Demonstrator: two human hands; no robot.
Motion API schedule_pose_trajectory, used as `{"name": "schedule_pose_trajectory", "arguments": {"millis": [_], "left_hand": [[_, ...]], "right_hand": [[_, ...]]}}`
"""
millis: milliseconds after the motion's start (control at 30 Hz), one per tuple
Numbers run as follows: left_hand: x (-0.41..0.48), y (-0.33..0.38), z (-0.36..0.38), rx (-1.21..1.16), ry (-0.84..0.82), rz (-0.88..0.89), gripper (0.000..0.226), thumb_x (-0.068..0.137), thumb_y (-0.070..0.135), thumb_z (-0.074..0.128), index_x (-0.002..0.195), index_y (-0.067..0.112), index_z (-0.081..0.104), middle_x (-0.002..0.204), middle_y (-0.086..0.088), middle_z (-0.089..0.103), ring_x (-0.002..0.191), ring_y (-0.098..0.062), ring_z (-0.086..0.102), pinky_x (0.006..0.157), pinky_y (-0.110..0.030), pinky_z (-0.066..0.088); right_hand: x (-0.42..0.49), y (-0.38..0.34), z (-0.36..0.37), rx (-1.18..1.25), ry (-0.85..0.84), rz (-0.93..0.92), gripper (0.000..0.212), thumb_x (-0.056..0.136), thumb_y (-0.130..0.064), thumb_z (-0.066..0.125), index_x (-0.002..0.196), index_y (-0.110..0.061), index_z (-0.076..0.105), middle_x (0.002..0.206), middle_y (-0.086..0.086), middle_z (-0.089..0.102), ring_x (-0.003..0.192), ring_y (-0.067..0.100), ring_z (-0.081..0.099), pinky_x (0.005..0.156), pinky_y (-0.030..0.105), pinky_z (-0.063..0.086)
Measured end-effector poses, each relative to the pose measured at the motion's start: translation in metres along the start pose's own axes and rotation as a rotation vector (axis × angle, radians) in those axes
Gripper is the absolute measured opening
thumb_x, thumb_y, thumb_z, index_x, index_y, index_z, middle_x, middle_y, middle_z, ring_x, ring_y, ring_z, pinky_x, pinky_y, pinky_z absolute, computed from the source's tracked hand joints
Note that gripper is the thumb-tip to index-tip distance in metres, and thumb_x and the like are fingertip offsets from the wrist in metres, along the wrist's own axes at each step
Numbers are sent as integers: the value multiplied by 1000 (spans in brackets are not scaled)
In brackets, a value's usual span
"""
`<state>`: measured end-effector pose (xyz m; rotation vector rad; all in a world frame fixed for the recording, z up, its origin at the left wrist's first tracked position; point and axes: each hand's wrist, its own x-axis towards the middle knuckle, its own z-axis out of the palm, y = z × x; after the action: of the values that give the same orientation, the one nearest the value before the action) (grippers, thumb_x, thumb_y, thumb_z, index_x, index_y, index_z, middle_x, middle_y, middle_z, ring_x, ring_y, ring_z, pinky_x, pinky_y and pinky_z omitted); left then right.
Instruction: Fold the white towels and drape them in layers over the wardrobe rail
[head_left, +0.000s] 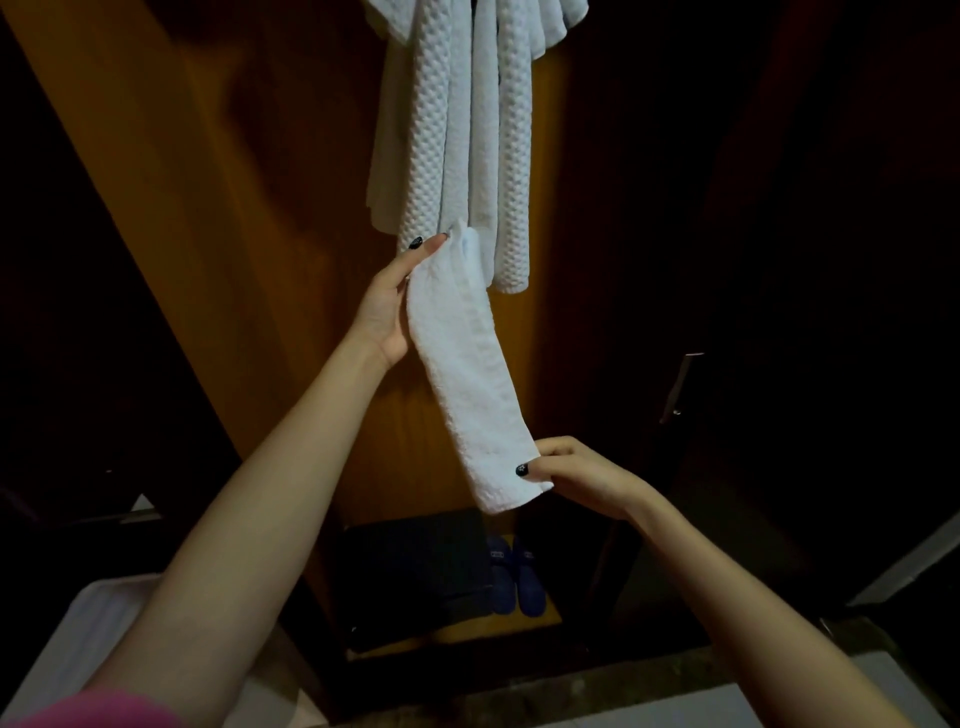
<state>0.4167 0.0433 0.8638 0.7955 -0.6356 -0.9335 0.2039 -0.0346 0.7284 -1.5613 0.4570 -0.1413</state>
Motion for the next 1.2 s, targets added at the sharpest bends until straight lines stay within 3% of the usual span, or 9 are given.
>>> {"name": "schedule_pose_trajectory", "arguments": {"millis": [100,367,433,600,700,833,1000,1100,1200], "left_hand": [[6,0,-14,7,23,34,20,94,16,58,110,7,66,101,-7,72,96,-18,69,79,-30,56],[22,-1,-46,59,134,127,27,92,1,56,118,6,62,117,-14,65,100,-18,68,78,-27,55],[25,-2,-51,58,165,130,28,91,0,56,119,6,62,121,-16,65,102,-20,68,77,-28,55],[31,-2,-61,58,239,149,27,91,-3,55,114,7,64,120,-17,65,98,-20,70,73,-27,56],[32,4,-68,41,296,162,29,89,-7,55,113,6,65,117,-15,67,95,-20,70,72,-27,56],[33,8,-78,15,381,208,31,85,-12,53,107,4,69,122,-16,64,103,-24,67,73,-25,56],[37,12,-80,85,384,278,41,87,-15,52,127,-4,58,125,-14,60,96,-11,65,76,-18,53],[37,26,-79,139,323,299,44,88,-14,53,129,0,56,130,-15,58,105,-14,63,83,-20,53],[34,46,-70,210,241,332,45,89,-13,53,130,4,57,118,-3,62,99,-9,64,78,-19,53]], "right_hand": [[1,1,1,44,-9,4,43,67,-27,71,96,4,66,100,16,61,93,23,59,84,34,43],[-3,-10,1,-40,50,-4,54,80,-26,68,112,16,57,103,17,62,96,28,58,89,40,46],[-3,-17,4,-114,38,-6,60,73,-32,72,108,15,59,101,18,60,94,28,57,88,39,45],[1,-30,11,-225,43,-57,29,86,-12,69,95,16,62,89,16,60,84,24,55,77,28,45],[-1,-37,9,-245,165,-108,22,86,-10,72,73,0,58,71,7,57,69,14,53,64,18,41],[1,-39,-2,-231,424,-207,32,83,-16,76,63,-15,51,56,-10,51,56,5,46,57,22,33],[15,-56,-24,-15,672,-265,13,82,-9,75,86,-11,63,82,9,60,76,21,58,71,34,48],[17,-74,-39,51,567,-138,24,87,-10,70,99,10,64,90,17,60,83,23,59,79,35,50],[18,-99,-50,168,562,-203,17,92,-9,61,100,7,63,96,18,65,83,23,64,78,37,52]]}}
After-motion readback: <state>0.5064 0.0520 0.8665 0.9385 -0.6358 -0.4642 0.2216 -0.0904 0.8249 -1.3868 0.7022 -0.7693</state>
